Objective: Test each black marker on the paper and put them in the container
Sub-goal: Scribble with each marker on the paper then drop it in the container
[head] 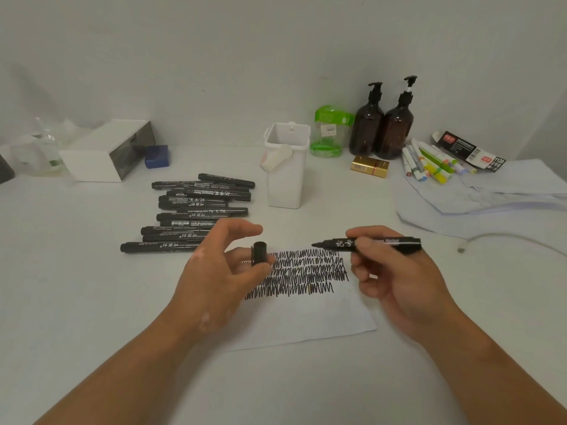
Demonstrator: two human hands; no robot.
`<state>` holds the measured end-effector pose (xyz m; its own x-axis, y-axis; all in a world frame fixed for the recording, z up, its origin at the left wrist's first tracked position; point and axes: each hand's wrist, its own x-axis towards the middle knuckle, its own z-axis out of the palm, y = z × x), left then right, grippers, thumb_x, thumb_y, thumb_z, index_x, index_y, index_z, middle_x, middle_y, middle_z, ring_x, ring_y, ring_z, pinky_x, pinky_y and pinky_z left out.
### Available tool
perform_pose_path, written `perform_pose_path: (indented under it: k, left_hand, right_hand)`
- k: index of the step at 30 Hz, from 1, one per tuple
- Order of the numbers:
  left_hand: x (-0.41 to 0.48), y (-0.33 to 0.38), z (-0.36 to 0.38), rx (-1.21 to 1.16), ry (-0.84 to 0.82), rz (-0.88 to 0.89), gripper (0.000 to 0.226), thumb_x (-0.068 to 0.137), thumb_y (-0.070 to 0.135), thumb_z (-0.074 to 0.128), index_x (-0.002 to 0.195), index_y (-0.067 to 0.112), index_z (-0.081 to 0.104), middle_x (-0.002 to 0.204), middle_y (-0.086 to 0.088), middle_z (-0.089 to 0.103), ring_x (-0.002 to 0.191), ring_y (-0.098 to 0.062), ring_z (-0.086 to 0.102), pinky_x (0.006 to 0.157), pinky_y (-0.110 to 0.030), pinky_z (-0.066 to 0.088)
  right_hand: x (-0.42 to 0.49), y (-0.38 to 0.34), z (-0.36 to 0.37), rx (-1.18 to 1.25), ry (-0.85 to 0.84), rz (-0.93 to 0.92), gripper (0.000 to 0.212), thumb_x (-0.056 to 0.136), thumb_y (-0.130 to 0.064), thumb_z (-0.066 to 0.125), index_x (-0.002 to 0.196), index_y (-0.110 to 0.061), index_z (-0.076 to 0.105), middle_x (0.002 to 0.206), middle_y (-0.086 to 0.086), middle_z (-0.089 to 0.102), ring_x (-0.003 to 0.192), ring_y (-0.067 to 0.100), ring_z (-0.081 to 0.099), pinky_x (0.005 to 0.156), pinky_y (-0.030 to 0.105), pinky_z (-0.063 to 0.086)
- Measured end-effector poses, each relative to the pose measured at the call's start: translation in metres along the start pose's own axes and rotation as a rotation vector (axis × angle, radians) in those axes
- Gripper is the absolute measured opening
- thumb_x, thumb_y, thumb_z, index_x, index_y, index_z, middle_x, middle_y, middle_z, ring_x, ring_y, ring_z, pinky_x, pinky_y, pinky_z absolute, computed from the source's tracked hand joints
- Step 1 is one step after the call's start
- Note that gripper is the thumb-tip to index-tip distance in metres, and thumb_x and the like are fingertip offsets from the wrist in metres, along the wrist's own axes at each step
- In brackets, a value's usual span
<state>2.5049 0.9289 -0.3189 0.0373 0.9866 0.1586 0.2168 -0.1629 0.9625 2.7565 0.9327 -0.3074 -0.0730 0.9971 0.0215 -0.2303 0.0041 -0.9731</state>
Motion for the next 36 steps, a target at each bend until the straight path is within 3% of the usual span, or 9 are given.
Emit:
perform_pose_path:
  k: [3,7,10,15,19,23,26,31,36]
  left_hand:
    - [0.003,-0.003,-0.002,-0.017,-0.01,-0.051,0.027,0.078,0.012,0.084,0.091,0.034,0.073,0.104,0.014,0.077,0.087,-0.015,0.076,0.082,-0.034,0.058]
    - [0.002,-0.005,-0.003,0.044,-0.084,0.016,0.019,0.079,0.038,0.075,0.098,0.04,0.075,0.094,0.009,0.078,0.088,-0.011,0.073,0.079,-0.021,0.056]
    - [0.002,-0.007,0.0,0.041,-0.163,0.049,0.013,0.087,0.032,0.075,0.099,0.037,0.074,0.092,0.005,0.076,0.082,-0.011,0.07,0.073,-0.018,0.054]
    - [0.002,-0.009,0.002,0.004,-0.241,0.081,0.015,0.086,0.033,0.07,0.101,0.032,0.073,0.089,0.0,0.073,0.076,-0.006,0.064,0.07,-0.016,0.049]
    - [-0.002,-0.008,0.005,-0.002,-0.282,0.116,0.021,0.087,0.041,0.065,0.102,0.028,0.07,0.076,0.012,0.066,0.068,-0.004,0.057,0.068,-0.015,0.045]
    - [-0.006,-0.004,0.014,-0.139,-0.26,0.082,0.024,0.089,0.044,0.055,0.092,0.02,0.058,0.061,0.004,0.046,0.061,-0.019,0.039,0.06,-0.028,0.036]
    - [-0.009,0.0,0.023,-0.291,-0.219,0.019,0.025,0.096,0.036,0.054,0.085,0.014,0.049,0.058,0.006,0.037,0.055,-0.016,0.032,0.052,-0.024,0.033]
    - [-0.011,0.002,0.031,-0.284,-0.104,-0.006,0.024,0.093,0.036,0.051,0.073,0.025,0.049,0.053,0.012,0.037,0.049,-0.013,0.032,0.047,-0.022,0.032]
    - [-0.012,0.004,0.034,-0.314,-0.049,-0.033,0.027,0.091,0.037,0.05,0.075,0.016,0.046,0.049,0.012,0.037,0.047,-0.014,0.031,0.047,-0.023,0.03]
  right_hand:
    - [-0.001,-0.002,-0.001,0.11,-0.014,0.033,0.019,0.081,-0.023,0.061,0.084,-0.013,0.077,0.067,0.014,0.065,0.052,0.018,0.055,0.041,0.025,0.04]
    - [-0.002,-0.001,0.001,0.005,0.014,-0.047,0.012,0.081,-0.021,0.067,0.072,-0.015,0.071,0.062,0.013,0.063,0.047,0.018,0.051,0.041,0.024,0.041]
    - [-0.003,-0.001,0.001,-0.016,0.002,-0.072,0.013,0.073,-0.029,0.076,0.074,-0.016,0.075,0.062,0.011,0.064,0.048,0.017,0.053,0.042,0.024,0.042]
    - [-0.005,0.002,0.003,-0.067,-0.049,-0.08,0.024,0.07,-0.035,0.077,0.079,-0.013,0.076,0.065,0.013,0.067,0.051,0.019,0.055,0.044,0.024,0.043]
    - [-0.009,0.005,0.009,-0.175,-0.136,-0.069,0.018,0.076,-0.028,0.077,0.087,-0.014,0.077,0.07,0.014,0.072,0.055,0.02,0.058,0.046,0.025,0.045]
    - [-0.013,0.008,0.018,-0.272,-0.159,-0.105,0.006,0.084,-0.024,0.07,0.087,-0.021,0.074,0.067,0.006,0.069,0.053,0.017,0.049,0.046,0.024,0.04]
    - [-0.016,0.01,0.027,-0.304,-0.111,-0.148,0.007,0.079,-0.03,0.074,0.081,-0.024,0.071,0.057,-0.004,0.059,0.048,0.013,0.043,0.046,0.021,0.037]
    - [-0.019,0.014,0.039,-0.299,0.017,-0.216,0.01,0.077,-0.025,0.075,0.071,-0.024,0.066,0.05,-0.009,0.054,0.042,0.014,0.039,0.044,0.019,0.034]
    - [-0.02,0.015,0.043,-0.357,0.058,-0.262,0.013,0.076,-0.029,0.075,0.068,-0.027,0.065,0.049,-0.012,0.056,0.044,0.007,0.045,0.048,0.016,0.037]
